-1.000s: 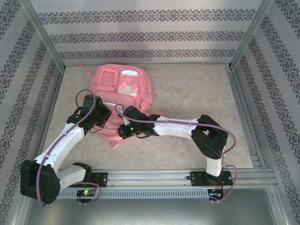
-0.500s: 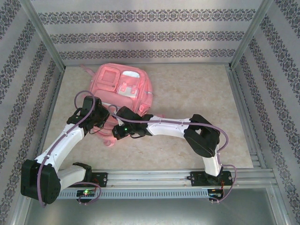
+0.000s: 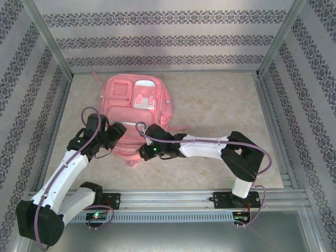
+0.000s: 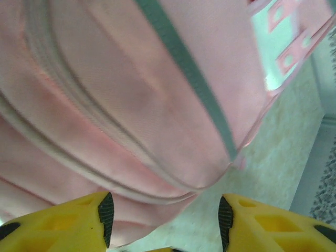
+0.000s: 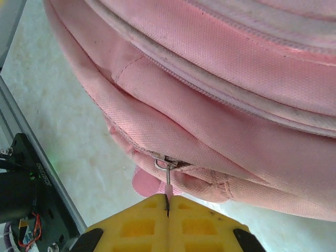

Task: Pack the student bag

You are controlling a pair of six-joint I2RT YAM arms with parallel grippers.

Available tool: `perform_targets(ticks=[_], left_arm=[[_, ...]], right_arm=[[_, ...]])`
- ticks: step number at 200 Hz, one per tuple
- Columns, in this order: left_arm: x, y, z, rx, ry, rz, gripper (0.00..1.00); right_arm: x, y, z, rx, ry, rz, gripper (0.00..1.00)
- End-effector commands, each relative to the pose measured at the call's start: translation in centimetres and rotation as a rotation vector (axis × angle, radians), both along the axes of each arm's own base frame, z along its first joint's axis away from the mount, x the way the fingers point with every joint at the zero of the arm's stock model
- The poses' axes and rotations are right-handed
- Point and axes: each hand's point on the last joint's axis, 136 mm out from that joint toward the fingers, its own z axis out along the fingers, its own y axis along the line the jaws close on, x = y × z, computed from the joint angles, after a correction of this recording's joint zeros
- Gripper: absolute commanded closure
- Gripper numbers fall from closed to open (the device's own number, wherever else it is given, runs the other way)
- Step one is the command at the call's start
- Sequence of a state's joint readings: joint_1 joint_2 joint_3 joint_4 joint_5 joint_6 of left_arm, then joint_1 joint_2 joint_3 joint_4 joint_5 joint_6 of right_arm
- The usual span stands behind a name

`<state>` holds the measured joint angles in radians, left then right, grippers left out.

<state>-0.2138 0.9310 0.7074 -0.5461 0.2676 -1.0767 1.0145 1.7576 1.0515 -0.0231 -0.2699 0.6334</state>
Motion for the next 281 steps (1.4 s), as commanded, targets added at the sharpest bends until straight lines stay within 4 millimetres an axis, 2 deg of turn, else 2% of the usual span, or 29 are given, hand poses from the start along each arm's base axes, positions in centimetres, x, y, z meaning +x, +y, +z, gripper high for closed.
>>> perform_targets(ticks=[1,17,56,105,149,166,203,254,281], left_arm=[[-2.6,0.0,-2.6,0.014,0.103,-0.060,0.46],[-3.2,0.6,-3.4,0.041,0.124,-0.042,0.44],[-3.2,0.3,-5.2,0.006,0.144,-0.019,0.44],[-2.7,-0.3,-7.2,-0.030,0.167,-0.013,0.49],[-2.3,-0.1,-7.9,-0.023,0.158,0.003,0.52],[-2.3,-0.2,-8.4,-0.033,0.167,0.008,0.53],[-2.6,-0.2,-9.0,-0.040,0.174,0.010,0.55],[-2.3,-0.3,-8.9,-0.046,0.165,0.018,0.55],[-2.3,-0.3,-8.8,-0.053,0.164,0.021,0.55]], right_arm=[[0.5,-1.8,0.4,0.007,-0.017,-0.038,1.00],[0.5,-2.5,0.2,0.007,-0.010,-0.046,1.00],[0.4,-3.1,0.2,0.014,-0.011,-0.048,1.00],[0.3,-3.5,-1.9,-0.032,-0.001,-0.047,1.00],[0.0,-3.4,-3.7,-0.084,-0.001,-0.034,1.00],[-0.3,-3.2,-4.2,-0.095,0.008,-0.026,0.92],[-0.8,-2.9,-4.8,-0.112,0.018,-0.004,0.87],[-1.5,-3.4,-5.8,-0.148,0.024,0.009,0.83],[-1.8,-3.1,-6.5,-0.161,0.029,0.020,0.82]])
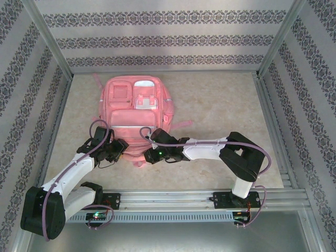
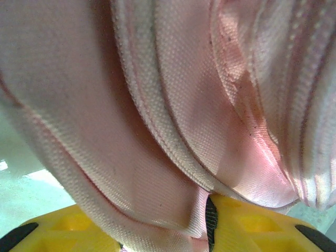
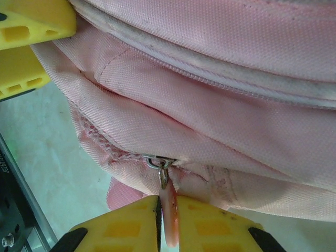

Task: Pack the student bag

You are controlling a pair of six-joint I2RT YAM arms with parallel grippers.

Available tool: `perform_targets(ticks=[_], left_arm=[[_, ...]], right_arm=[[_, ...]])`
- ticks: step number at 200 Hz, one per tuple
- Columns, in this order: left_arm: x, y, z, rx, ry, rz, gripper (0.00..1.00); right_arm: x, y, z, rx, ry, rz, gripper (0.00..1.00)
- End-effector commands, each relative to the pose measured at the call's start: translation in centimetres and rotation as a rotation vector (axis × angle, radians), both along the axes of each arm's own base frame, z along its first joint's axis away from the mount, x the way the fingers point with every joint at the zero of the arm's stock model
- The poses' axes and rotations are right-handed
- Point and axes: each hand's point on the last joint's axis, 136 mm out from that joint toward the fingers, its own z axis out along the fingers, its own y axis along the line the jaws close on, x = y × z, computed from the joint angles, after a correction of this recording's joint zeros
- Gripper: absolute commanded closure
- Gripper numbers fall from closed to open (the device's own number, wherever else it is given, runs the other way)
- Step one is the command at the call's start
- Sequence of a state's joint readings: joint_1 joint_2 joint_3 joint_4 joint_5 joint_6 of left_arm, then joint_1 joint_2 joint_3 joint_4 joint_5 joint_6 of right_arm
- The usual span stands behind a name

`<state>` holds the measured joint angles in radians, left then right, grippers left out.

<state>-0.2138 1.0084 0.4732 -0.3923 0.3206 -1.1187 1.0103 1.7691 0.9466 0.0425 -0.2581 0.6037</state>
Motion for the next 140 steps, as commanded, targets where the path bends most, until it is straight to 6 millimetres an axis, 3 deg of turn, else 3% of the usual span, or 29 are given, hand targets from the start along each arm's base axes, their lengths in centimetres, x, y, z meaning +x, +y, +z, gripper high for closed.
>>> perform_targets(ticks=[1,36,58,76,109,140], left_arm=[[0.4,0.0,-0.1,-0.021,-0.014,0.022,0.56],[0.4,0.0,0.0,-0.024,-0.016,0.027,0.56],[0.2,0.1,0.4,-0.020,-0.019,0.027,0.55],[-0.2,0.4,1.0,-0.003,-0.020,0.023,0.55],[-2.3,1.6,2.2,0.044,0.015,0.044,0.43],[-2.7,1.4,2.4,0.014,0.010,0.055,0.43]], right_arm=[[-1.1,-1.1,-3.1,-0.111,0.030,0.011,0.82],[-1.0,-1.0,-3.7,-0.129,0.024,0.011,0.82],[-0.7,-1.4,-3.2,-0.135,-0.002,-0.001,1.00],[-0.4,-1.8,-2.0,-0.113,-0.022,-0.009,1.00],[-0.3,-2.3,-0.2,-0.061,-0.012,-0.010,1.00],[-0.2,-2.2,0.6,-0.035,-0.017,-0.009,1.00]])
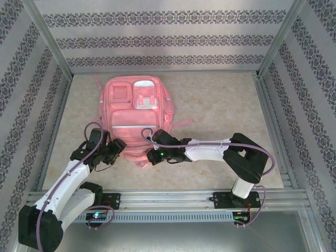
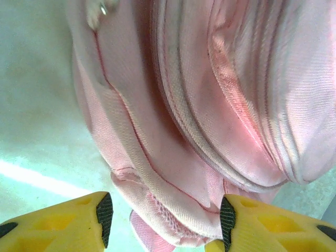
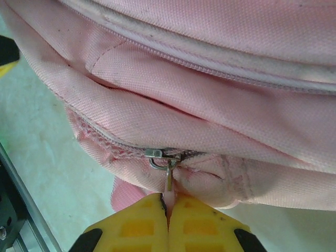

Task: Pack the student bag

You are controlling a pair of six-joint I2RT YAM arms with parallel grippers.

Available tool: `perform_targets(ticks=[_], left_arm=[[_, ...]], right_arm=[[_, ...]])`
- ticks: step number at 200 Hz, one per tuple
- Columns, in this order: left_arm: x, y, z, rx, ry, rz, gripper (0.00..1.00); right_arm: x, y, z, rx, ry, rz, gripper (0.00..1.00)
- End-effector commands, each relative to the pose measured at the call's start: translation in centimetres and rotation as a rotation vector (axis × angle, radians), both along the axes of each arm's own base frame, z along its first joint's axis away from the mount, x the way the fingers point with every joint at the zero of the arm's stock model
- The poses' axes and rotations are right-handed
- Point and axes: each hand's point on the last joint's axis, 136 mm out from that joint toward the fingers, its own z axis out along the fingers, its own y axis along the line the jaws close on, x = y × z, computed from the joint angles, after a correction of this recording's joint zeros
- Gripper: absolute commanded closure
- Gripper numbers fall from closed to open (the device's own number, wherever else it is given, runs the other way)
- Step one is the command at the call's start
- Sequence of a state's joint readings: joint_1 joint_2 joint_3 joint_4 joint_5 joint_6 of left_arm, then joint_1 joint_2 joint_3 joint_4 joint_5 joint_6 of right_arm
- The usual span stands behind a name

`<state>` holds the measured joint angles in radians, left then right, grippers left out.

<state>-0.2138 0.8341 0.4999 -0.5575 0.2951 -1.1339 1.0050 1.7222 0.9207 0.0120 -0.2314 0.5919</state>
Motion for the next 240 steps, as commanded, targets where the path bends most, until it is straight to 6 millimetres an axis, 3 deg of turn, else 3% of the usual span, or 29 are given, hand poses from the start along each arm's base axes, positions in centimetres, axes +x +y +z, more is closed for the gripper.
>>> perform_targets(ticks=[1,65,81,113,179,240], left_arm=[[-0.9,0.5,-0.1,0.006,0.043,0.029,0.43],[3.0,-0.8,0.1,-0.047,-0.024,0.032,0.63],[3.9,-0.7,0.5,-0.031,-0.046,0.029,0.73],[4.9,-1.2,0.7,-0.061,-0.057,0.033,1.00],[5.4,-1.8,1.2,-0.107,-0.063,0.069,1.00],[5.6,-2.0,2.3,-0.139,-0.086,0.088,1.00]], right_arm=[[-0.3,-1.0,0.2,-0.015,0.005,0.005,1.00],[-0.4,-1.1,0.6,0.000,0.004,0.007,1.00],[-0.5,-1.2,0.7,-0.002,0.002,0.012,1.00],[-0.9,-0.8,1.2,-0.002,0.008,0.044,1.00],[-2.3,2.7,3.5,0.017,0.012,0.149,1.00],[-3.1,4.7,2.9,-0.005,0.051,0.202,1.00]])
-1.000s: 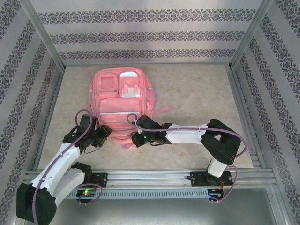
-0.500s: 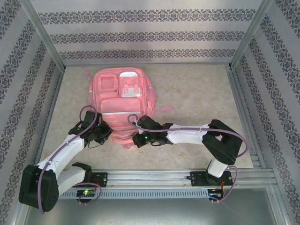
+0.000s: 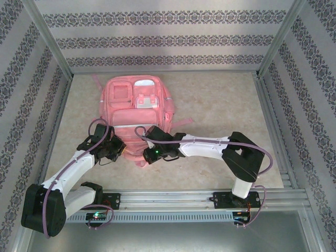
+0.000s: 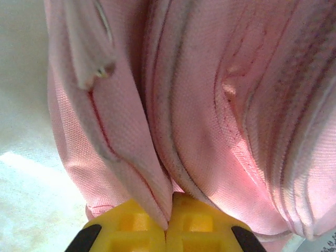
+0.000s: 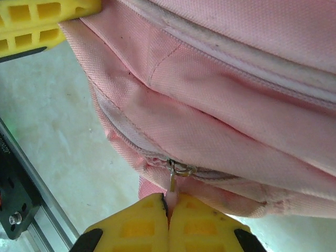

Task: Pack the student bag

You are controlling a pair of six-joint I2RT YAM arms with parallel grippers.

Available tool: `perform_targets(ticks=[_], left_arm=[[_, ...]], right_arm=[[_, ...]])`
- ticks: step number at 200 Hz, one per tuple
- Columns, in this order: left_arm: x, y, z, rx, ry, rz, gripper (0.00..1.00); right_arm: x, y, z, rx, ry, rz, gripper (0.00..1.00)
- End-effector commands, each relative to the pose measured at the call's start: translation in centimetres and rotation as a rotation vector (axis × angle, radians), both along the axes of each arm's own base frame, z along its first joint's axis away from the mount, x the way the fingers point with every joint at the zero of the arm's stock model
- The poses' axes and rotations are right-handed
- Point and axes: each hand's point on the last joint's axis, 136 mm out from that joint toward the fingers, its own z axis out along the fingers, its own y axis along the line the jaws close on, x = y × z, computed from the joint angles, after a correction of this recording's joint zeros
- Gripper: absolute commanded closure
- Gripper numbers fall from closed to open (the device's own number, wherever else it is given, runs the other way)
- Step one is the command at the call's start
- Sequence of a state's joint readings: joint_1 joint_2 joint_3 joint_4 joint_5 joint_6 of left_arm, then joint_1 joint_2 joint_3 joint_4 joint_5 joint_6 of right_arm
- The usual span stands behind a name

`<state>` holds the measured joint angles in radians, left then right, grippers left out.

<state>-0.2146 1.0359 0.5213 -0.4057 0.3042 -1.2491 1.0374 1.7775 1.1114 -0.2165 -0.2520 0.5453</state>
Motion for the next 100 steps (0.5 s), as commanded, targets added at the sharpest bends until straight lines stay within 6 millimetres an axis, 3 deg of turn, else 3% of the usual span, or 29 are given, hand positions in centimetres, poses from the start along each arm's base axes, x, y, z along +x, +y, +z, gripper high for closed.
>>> perform_targets(ticks=[1,77,100], left_arm=[[2.9,-1.2,4.1,-0.076,-0.159,0.007,1.00],[3.0,-1.9,4.5,-0.166,-0.161,0.054,1.00],[2.7,-1.7,5.0,-0.165,-0.171,0.059,1.00]], right_arm=[[-2.2,2.9,1.4,0.071,0.025,0.119,1.00],[-3.5,5.1,3.0,0.080,0.039,0.193,1.00],[-2.2,5.2,3.9,0.127,0.037,0.130,1.00]])
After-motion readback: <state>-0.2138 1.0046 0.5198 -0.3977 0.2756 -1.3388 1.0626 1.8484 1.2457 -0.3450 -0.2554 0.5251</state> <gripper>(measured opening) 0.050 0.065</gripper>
